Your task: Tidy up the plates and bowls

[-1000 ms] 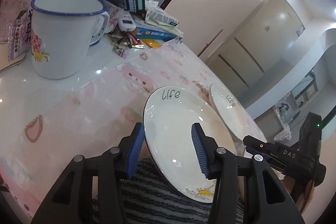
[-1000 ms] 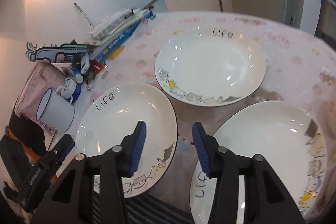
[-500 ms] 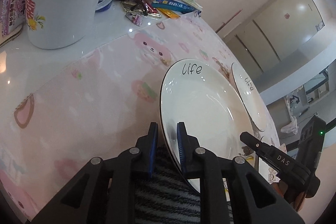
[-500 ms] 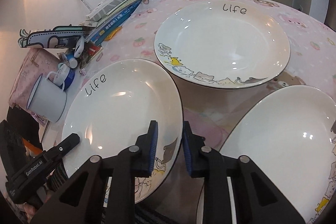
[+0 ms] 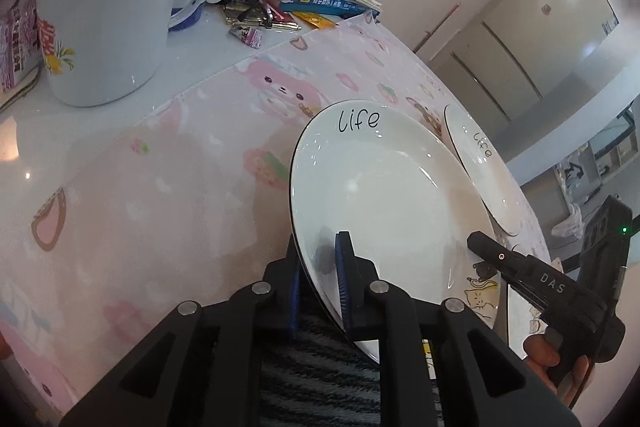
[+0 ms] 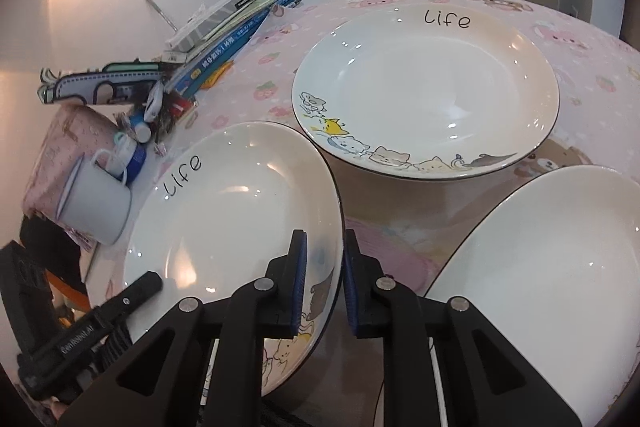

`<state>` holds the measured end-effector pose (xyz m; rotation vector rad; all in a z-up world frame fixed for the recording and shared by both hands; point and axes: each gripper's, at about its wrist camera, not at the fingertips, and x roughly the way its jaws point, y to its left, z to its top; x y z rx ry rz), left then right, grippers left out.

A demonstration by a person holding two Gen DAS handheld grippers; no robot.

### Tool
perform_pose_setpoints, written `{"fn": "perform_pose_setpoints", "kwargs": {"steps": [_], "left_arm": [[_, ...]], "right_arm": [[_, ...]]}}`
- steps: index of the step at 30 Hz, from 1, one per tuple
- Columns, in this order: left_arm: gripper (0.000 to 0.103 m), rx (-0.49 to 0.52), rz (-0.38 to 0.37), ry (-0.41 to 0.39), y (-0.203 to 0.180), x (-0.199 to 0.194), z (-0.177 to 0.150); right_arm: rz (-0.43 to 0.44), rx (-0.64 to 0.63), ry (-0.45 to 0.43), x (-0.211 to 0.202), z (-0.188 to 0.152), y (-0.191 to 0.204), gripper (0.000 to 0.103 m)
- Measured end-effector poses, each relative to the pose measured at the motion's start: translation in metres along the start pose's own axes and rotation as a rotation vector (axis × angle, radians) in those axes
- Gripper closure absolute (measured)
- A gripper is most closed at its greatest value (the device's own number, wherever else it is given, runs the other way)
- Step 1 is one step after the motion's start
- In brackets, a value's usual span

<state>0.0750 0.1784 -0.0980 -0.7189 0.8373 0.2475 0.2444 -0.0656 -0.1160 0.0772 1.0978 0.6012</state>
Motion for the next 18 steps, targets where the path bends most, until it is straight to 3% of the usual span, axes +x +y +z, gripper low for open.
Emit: {"fn": "perform_pose_setpoints", "kwargs": {"steps": [4, 10, 15, 18], "left_arm": [[0.085, 0.019, 0.005, 0.007, -0.003, 0.0, 0.0], [0.085, -0.017, -0.011, -0.03, 0.003, -0.006, -0.002], [0.085, 0.085, 0.1, -0.132, -0.019, -0.029, -0.01], [0.085, 0.075, 0.085, -0.158, -0.019, -0.043, -0.01]], "right_arm": [[-0.053, -0.04, -0.005, 0.001, -0.002, 0.007, 0.087], [0.12, 0.08, 0.006, -0.008, 0.001, -0.015, 0.094], [0.086, 0.038, -0.009, -0.016, -0.005, -0.004, 0.094], [0.135, 0.036, -0.017, -0.029, -0.007, 0.0, 0.094]]}}
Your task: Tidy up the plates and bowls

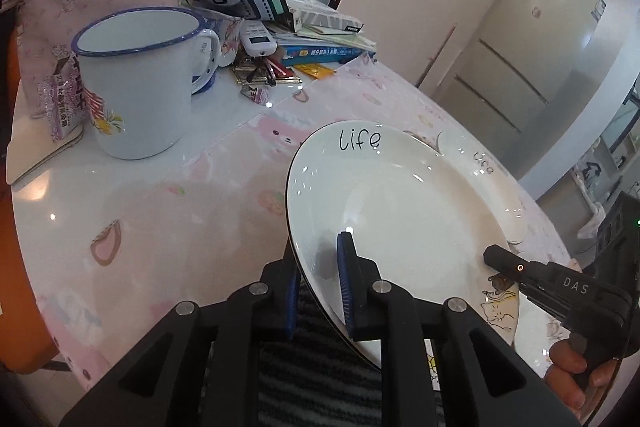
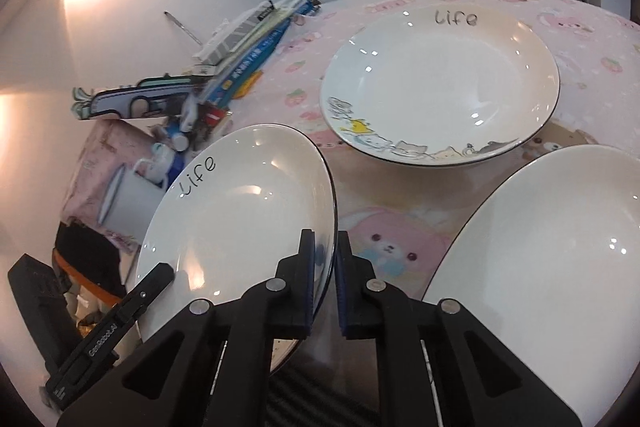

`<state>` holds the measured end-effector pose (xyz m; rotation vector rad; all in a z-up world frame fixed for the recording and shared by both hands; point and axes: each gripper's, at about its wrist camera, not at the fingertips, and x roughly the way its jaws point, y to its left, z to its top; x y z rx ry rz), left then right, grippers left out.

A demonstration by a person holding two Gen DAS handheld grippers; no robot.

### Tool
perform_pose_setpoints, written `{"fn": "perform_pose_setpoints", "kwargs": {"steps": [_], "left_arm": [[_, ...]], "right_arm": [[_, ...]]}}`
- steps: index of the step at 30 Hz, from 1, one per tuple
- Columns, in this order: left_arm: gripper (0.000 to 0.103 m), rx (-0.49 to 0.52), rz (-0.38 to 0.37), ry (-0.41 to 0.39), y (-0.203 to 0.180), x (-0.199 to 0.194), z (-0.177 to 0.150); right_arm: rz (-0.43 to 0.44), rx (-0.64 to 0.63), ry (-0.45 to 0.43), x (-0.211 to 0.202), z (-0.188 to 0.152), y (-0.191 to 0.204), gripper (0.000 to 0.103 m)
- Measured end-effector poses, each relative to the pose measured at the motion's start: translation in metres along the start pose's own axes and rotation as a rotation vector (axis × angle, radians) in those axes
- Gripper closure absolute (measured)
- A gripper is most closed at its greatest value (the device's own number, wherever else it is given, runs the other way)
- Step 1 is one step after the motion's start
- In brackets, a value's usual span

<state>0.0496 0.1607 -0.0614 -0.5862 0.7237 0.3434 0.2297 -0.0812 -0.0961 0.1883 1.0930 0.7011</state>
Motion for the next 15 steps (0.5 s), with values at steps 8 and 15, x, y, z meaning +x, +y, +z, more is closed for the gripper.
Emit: {"fn": "perform_pose_setpoints", "kwargs": {"steps": [8, 15], "left_arm": [[0.085, 0.041, -0.029, -0.026, -0.017, -0.027, 0.001], [0.085, 0.143, -0.121, -0.046, -0.069, -0.054, 0.011]], "right_arm": [[-0.052, -0.024, -0.061, -0.037, -0.005, 0.016, 0.093], [-0.059, -0.015, -0.153, -0.099, -0.009, 0.004, 0.091]]}}
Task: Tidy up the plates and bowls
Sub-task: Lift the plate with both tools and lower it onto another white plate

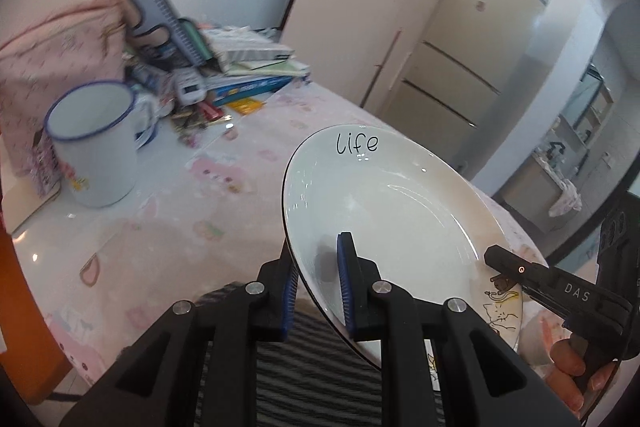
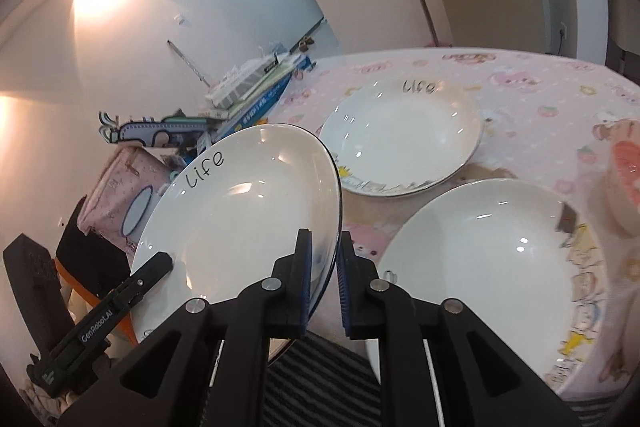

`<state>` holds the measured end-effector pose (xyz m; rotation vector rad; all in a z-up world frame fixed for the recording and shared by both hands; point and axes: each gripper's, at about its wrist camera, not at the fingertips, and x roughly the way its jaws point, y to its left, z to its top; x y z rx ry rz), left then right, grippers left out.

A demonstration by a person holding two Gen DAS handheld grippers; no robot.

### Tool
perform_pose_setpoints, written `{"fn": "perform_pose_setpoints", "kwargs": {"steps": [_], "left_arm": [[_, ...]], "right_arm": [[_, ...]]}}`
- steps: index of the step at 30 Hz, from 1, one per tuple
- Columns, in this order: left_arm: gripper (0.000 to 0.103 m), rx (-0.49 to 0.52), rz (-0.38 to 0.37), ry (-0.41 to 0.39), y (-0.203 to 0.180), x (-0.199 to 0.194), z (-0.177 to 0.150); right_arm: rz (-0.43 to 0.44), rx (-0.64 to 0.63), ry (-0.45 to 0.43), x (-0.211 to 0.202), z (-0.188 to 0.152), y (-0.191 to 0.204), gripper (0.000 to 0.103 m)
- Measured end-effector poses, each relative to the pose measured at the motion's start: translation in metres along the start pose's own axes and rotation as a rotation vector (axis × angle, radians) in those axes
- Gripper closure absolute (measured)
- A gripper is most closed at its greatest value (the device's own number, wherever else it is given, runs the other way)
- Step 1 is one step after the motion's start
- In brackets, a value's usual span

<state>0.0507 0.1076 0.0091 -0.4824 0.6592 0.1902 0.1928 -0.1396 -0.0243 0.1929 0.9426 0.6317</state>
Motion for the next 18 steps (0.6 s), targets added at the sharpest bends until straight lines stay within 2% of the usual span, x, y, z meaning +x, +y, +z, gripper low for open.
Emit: {"fn": "perform_pose_setpoints", "kwargs": {"steps": [10, 14, 18], "left_arm": [[0.084, 0.141, -0.136, 0.024, -0.092, -0.006, -0.018], [0.084, 0.187, -0.16, 0.078, -0.126, 0.012, -0.033], [0.083, 0.231, -0.147, 0.123, -0.143, 0.028, -0.051]], "right_arm": [[-0.068, 0.06, -0.131, -0.09, -0.01, -0.058, 0.09], [-0.108, 0.112, -0.161, -0.104, -0.022, -0.088, 0.09], [-0.114, 0.178, -0.155, -0.104, -0.035, -0.119, 0.09]]}}
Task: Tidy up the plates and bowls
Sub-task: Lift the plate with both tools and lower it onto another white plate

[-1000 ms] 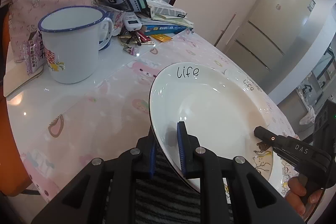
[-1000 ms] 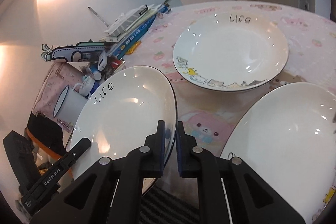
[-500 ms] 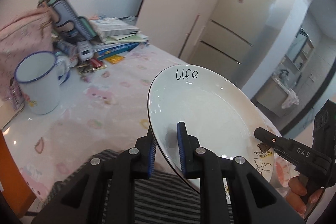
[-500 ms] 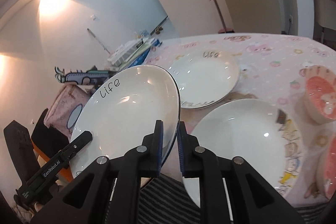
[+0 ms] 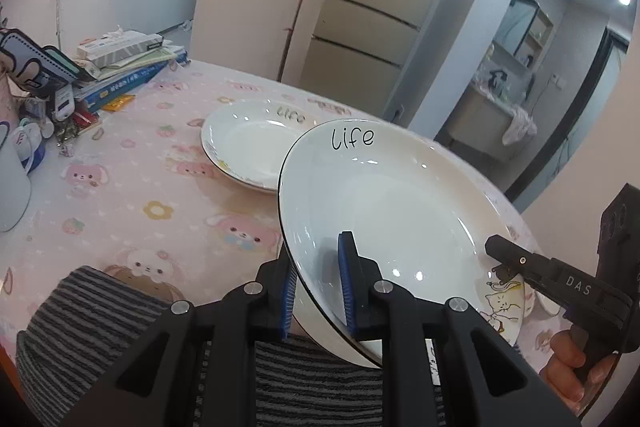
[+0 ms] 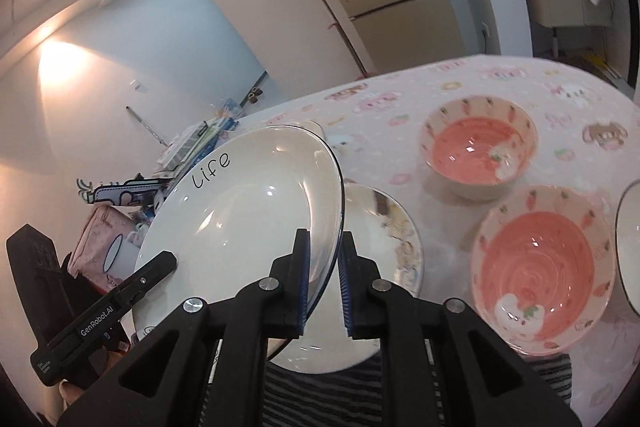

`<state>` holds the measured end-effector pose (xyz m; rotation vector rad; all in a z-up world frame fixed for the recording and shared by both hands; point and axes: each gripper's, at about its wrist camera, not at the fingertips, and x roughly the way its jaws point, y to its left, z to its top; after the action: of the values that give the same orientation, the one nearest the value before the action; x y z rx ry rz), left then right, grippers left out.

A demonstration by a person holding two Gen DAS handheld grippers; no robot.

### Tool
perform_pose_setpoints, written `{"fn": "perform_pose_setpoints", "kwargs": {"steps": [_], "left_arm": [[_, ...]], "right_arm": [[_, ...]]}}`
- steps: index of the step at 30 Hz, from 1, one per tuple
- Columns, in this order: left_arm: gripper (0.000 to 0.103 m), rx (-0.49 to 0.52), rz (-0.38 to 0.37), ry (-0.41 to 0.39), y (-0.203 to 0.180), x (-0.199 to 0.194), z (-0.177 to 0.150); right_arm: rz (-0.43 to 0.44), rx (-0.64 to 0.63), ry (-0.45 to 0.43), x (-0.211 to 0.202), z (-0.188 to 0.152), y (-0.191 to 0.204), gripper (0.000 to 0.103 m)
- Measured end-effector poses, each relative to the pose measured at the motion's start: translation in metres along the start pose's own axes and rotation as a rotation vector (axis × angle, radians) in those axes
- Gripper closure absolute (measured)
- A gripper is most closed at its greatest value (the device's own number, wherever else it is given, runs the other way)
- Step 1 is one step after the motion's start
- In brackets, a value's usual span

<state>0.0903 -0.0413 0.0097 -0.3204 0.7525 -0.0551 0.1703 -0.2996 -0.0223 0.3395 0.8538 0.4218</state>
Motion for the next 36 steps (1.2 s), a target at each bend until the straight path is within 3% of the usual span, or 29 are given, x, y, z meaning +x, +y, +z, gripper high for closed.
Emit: {"fn": "perform_pose_setpoints", "kwargs": {"steps": [5, 12, 24, 30, 36], "left_arm": [[0.083, 0.024, 0.009, 0.061, -0.008, 0.023, -0.016], [0.08, 0.067, 0.018, 0.099, -0.011, 0.04, -0.034], [0.079, 0.117, 0.048, 0.095, -0.008, 0.055, -0.045], [0.076, 0.175, 0.131, 0.051, -0.02, 0.054, -0.05], [0.068, 0.194, 0.206, 0.059, -0.022, 0.06, -0.051]], "right_arm": [[-0.036, 0.039, 0.038, 0.01, -0.013, -0.024, 0.09], [-0.148, -0.002, 0.083, 0.021, -0.027, -0.027, 0.087], [-0.242, -0.043, 0.133, 0.033, -0.043, -0.029, 0.087], [-0.275, -0.082, 0.134, 0.034, -0.046, -0.023, 0.085], [-0.285, -0.134, 0.14, 0.037, -0.05, -0.016, 0.083]]}}
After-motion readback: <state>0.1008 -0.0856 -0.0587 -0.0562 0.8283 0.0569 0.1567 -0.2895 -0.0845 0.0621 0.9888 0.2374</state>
